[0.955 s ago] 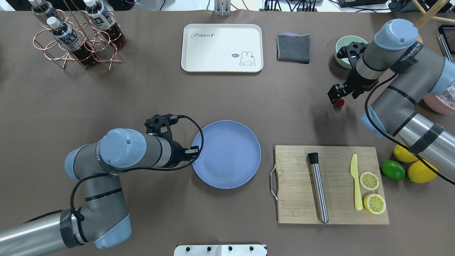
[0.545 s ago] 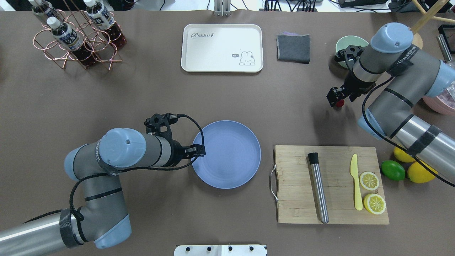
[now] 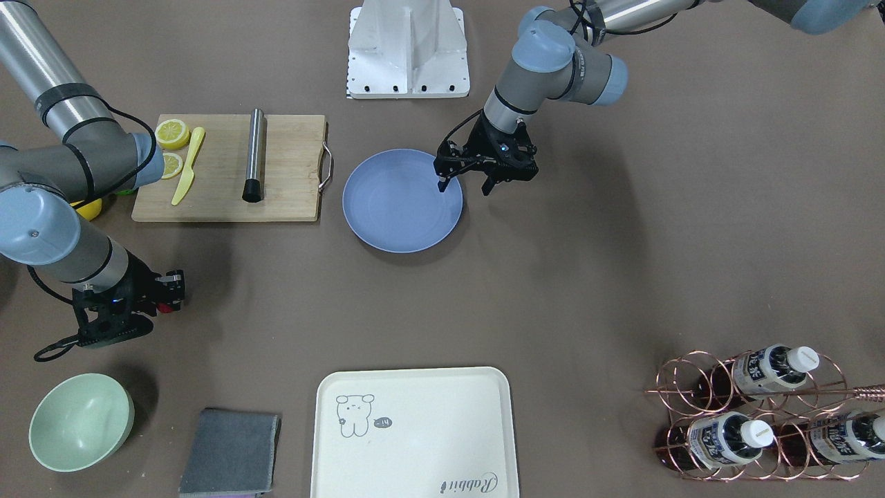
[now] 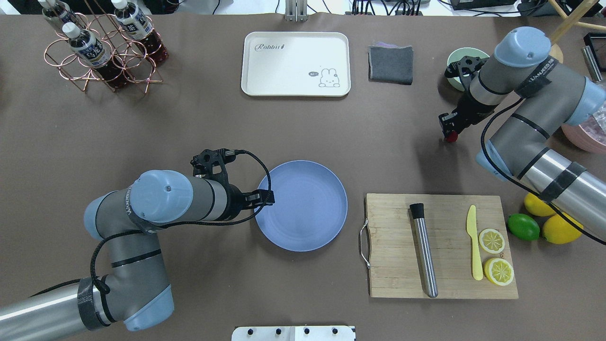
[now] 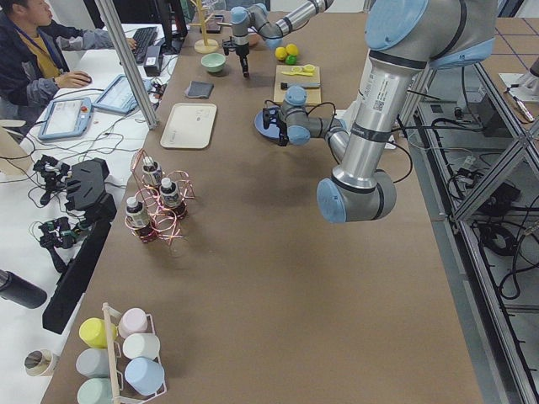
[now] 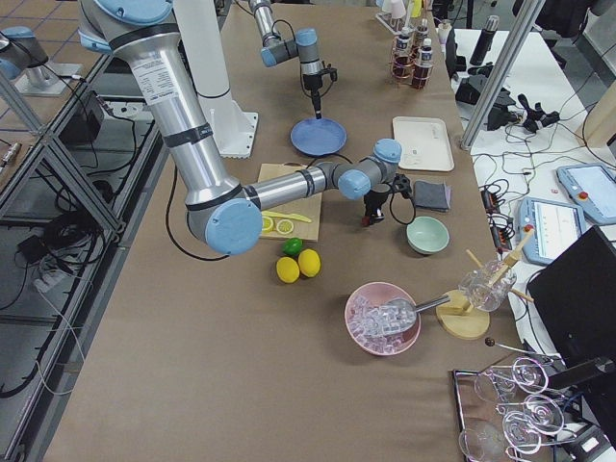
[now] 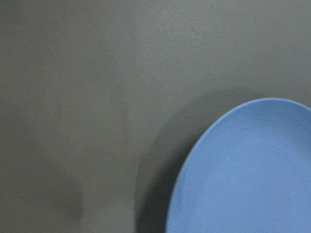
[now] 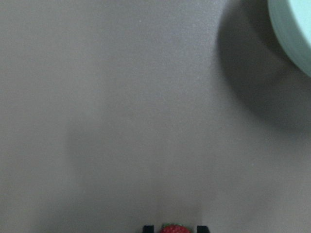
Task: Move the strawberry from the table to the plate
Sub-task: 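Lower the right gripper onto the red strawberry and grasp it, then release the strawberry over the blue plate with right gripper while left arm withdraws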
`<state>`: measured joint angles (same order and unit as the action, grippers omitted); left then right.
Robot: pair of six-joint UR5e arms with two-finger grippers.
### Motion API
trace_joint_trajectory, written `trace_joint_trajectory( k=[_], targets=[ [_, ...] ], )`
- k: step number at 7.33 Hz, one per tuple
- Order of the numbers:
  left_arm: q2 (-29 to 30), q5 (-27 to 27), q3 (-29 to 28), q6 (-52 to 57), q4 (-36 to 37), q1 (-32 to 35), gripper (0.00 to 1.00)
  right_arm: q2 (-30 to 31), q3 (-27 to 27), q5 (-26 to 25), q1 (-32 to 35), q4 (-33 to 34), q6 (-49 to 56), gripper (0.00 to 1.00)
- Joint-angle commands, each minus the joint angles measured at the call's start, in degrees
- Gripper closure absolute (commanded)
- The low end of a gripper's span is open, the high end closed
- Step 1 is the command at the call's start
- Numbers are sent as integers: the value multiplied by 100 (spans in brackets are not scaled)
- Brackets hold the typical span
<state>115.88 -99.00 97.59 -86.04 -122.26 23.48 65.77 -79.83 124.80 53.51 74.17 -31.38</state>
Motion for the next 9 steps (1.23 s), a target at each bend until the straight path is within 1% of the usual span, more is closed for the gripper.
trace_joint_trajectory(
  k=[1, 2, 3, 4, 5, 7, 8, 9],
  targets=[
    [-39, -49, 154, 8, 61, 112, 3, -161, -181, 404, 247, 237, -8, 100],
    [-57, -110, 382, 69, 349, 278, 3, -301, -356, 405, 239, 465, -121, 100],
    [-109, -285, 567, 79, 595, 602, 3, -650, -523, 379, 100, 850, -497, 100],
    [-414, -539, 725, 653, 624, 971, 3, -828, -716, 309, -259, 906, -1179, 100],
    [-809, -863, 805, 1372, 659, 1427, 3, -986, -988, 13, -758, 907, -1960, 100],
    [-1250, -1654, 753, 2734, 659, 2455, 3, -1329, -1244, -664, -1769, 915, -3263, 100],
    [-1287, -1875, 553, 3177, 659, 2816, 3, -1522, -1211, -1180, -2339, 915, -3861, 100],
    [-1279, -2173, 403, 3529, 668, 3072, 3, -1524, -1219, -1473, -2624, 898, -3954, 100]
  ],
)
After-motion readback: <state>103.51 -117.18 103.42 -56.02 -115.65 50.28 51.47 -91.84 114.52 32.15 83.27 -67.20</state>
